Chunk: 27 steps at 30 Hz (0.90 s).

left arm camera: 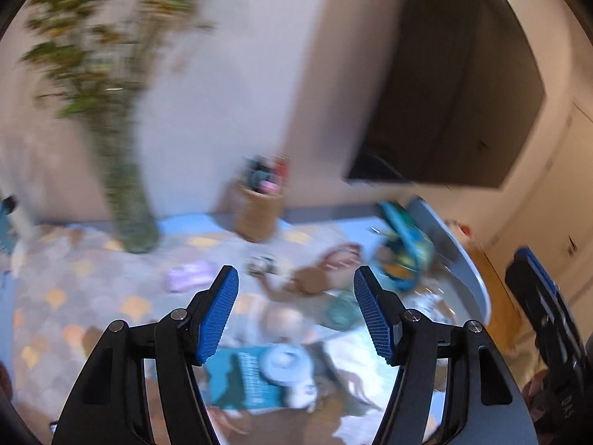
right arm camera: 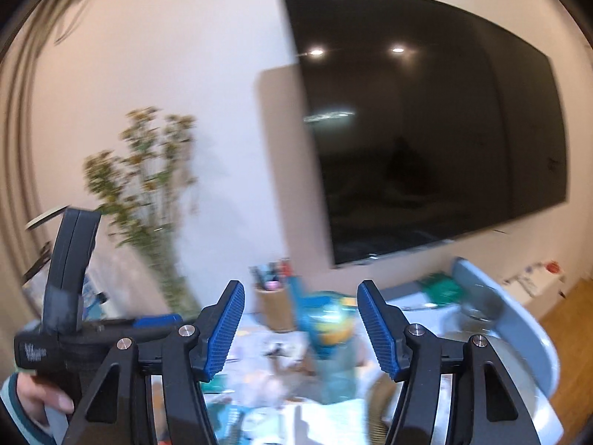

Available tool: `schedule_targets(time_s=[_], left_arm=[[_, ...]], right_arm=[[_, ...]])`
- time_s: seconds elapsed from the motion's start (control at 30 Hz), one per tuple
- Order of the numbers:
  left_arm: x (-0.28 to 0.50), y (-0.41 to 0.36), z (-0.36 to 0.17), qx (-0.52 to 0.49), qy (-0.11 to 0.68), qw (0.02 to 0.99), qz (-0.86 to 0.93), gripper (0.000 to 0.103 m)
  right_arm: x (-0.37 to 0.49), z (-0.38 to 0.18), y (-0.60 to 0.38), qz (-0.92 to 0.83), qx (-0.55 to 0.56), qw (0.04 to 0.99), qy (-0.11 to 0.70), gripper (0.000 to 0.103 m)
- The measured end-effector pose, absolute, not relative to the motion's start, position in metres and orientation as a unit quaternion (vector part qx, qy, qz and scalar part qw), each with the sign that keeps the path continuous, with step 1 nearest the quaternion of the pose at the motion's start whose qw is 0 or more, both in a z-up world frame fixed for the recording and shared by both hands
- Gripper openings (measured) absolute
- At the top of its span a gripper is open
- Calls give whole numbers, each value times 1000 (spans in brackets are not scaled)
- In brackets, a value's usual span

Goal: Organize soft objects
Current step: 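Move both open tools back over the table, then grasp the blue cloth with left tool while right tool grasps orange packet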

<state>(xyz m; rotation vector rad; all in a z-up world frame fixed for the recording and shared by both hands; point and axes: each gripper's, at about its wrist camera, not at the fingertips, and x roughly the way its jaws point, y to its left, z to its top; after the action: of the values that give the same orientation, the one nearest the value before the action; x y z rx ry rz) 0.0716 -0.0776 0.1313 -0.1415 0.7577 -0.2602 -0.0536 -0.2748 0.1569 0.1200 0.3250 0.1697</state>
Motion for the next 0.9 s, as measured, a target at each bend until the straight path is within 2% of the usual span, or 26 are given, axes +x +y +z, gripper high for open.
schedule_targets(time_s=[0.13, 0.27, 0.3, 0.67, 0.83, 0.9], left_arm=[[70, -27, 125, -89, 369, 921, -90, 66], [67, 10, 92, -103, 400, 909, -54, 66], [68, 16, 80, -107, 413, 903, -48, 66], [97, 33, -73, -134, 565, 814, -9, 66], [98, 35, -91, -136, 566, 813, -16, 60], [97, 41, -95, -133, 563, 816, -11, 45]], right_arm=[[-46, 153, -232, 128, 32, 976, 171, 62], [-42, 128, -195, 167, -10, 966, 195, 74], [-42, 118, -188, 178, -18, 962, 206, 74], [-39, -36, -98, 369, -104, 823, 420, 74], [-35, -79, -74, 373, -138, 805, 440, 74], [-29, -88, -70, 369, -135, 805, 445, 74]])
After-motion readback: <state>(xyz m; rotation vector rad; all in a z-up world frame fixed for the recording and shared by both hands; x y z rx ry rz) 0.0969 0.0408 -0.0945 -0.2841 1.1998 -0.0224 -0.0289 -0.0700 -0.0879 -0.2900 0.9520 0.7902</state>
